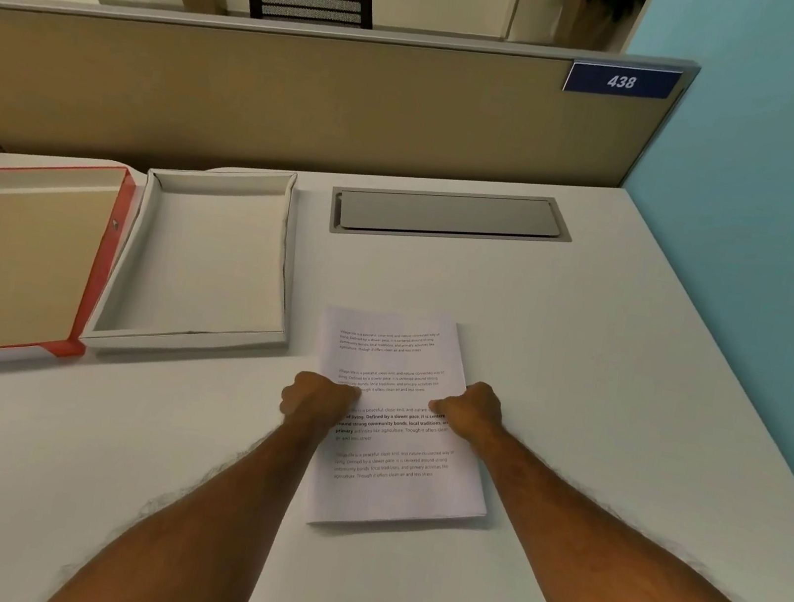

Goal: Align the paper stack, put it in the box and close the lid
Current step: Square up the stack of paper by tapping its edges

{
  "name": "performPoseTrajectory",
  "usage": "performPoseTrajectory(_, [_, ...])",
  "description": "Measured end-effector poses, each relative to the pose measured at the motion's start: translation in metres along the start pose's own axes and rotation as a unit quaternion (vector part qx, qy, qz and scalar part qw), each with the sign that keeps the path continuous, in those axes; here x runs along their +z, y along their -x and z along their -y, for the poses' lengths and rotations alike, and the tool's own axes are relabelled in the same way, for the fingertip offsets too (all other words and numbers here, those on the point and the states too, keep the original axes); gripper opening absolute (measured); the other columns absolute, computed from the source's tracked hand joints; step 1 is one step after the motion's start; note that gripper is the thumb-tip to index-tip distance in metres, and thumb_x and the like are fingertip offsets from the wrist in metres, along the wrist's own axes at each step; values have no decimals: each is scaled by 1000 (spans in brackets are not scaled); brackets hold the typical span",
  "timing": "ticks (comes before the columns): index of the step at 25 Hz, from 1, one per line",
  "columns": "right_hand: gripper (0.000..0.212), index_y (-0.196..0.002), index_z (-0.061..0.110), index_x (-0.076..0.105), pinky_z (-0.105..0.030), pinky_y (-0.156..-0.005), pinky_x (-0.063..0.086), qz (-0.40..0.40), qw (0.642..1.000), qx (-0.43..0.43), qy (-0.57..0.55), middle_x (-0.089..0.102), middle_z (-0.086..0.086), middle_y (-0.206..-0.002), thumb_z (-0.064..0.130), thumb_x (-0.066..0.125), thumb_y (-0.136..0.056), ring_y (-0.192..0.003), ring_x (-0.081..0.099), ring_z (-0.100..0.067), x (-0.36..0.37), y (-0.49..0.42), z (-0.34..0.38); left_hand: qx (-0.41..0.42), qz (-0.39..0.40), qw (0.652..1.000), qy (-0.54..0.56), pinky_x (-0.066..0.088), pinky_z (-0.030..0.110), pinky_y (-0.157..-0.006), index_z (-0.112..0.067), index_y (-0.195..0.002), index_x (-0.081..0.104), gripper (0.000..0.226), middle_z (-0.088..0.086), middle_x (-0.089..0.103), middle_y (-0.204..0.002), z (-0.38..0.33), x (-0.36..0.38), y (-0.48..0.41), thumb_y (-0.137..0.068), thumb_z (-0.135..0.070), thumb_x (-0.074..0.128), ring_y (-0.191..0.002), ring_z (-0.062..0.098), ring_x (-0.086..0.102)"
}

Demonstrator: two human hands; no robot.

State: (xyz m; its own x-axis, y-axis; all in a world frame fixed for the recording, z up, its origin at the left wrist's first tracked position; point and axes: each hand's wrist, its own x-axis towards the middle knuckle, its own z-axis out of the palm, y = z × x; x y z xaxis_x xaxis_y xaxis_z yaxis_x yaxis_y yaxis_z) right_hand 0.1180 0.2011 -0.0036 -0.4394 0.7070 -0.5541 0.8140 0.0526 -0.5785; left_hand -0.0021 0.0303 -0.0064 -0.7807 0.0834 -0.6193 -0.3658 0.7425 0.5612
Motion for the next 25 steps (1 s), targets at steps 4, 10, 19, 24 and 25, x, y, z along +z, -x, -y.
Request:
performPoseTrajectory(4, [53, -115, -5, 64, -45, -95, 55, 2, 1000, -5, 4, 67, -20, -122, 23, 82, -74, -109, 66, -35, 0, 0, -1, 10, 15, 998, 62, 58, 43, -88, -2, -118, 58, 56, 16, 67, -118, -3, 0, -1, -70, -19, 83, -101, 34, 67])
performPoseTrajectory(10, [57, -118, -4, 64, -45, -96, 54, -3, 1000, -19, 2, 66, -20, -124, 28, 83, -74, -110, 65, -35, 0, 0, -5, 19, 50, 992, 111, 56, 44, -90, 0, -121, 59, 46, 17, 66, -117, 1, -3, -7, -82, -22, 71, -100, 34, 65])
performPoseTrajectory(19, [68, -125, 0, 57, -46, -99, 53, 17, 1000, -21, -16, 61, -18, -130, 32, 83, -72, -115, 62, -34, -3, 2, -9, 195, -2, 975, 109, 58, 52, -85, -12, -125, 37, 38, 15, 64, -120, 10, 5, 17, -95, -25, 57, -93, 31, 68])
performPoseTrajectory(24, [60, -117, 6, 66, -47, -91, 57, 2, 992, -69, -106, 71, -13, -116, 45, 80, -73, -102, 70, -30, -9, 5, -8, 302, 10, 942, 146, 59, 22, -56, -22, -117, 38, 28, -2, 65, -101, 9, -4, 32, -95, -25, 57, -71, 12, 71])
performPoseTrajectory(25, [58, -117, 8, 65, -47, -90, 58, 17, 984, -80, -161, 72, -13, -116, 43, 80, -74, -100, 71, -29, -12, 6, -7, 311, 16, 937, 157, 58, 21, -54, -24, -117, 39, 28, -5, 65, -100, 7, -7, 34, -95, -25, 57, -70, 12, 72])
